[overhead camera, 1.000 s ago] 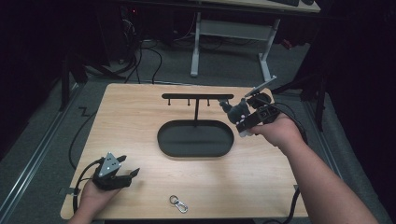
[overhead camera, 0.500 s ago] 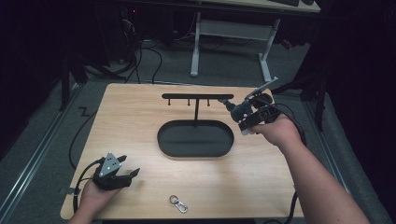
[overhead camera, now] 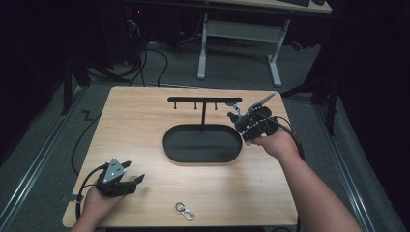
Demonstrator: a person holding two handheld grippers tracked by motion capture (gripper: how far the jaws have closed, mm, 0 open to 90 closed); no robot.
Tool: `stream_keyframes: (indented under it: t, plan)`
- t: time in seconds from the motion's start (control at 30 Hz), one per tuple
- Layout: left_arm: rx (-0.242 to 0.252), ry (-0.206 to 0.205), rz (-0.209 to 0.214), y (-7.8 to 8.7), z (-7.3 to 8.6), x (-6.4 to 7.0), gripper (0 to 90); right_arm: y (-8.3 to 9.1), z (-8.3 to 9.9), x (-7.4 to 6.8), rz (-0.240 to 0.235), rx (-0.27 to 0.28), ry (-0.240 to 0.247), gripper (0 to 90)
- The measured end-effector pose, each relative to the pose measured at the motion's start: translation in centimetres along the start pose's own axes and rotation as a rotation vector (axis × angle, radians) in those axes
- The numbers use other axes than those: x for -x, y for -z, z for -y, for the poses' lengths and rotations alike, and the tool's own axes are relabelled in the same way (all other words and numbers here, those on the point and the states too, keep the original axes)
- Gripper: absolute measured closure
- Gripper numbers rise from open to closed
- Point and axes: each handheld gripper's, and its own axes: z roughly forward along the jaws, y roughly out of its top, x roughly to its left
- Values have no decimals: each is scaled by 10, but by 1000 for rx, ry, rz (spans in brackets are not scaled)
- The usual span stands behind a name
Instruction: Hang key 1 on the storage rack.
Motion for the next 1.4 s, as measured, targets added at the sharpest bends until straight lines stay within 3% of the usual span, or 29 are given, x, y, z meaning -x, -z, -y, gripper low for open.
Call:
stream_keyframes:
  t: [0.43,0.63,0.73,0.93,1.17,1.4]
  plan:
    - [-7,-5,7,0,0,0,293,-33,-8,-5,-12,64,-35,456]
    - [-7,-6,6,-1,0,0,293,-46,-11,-4,-16,71,-66,400]
    - [-7,-4,8,0,0,0,293,-49,-11,-3,-15,67,-80,345]
    - [-6,-4,11,-1,0,0,293,-42,-6,-4,-19,82,-87,323]
    - [-5,-2,15,0,0,1,301,-31,13,-10,-20,134,-71,330]
    - [0,-9,36,1,-3,6,332,-29,54,-25,-18,241,-20,376]
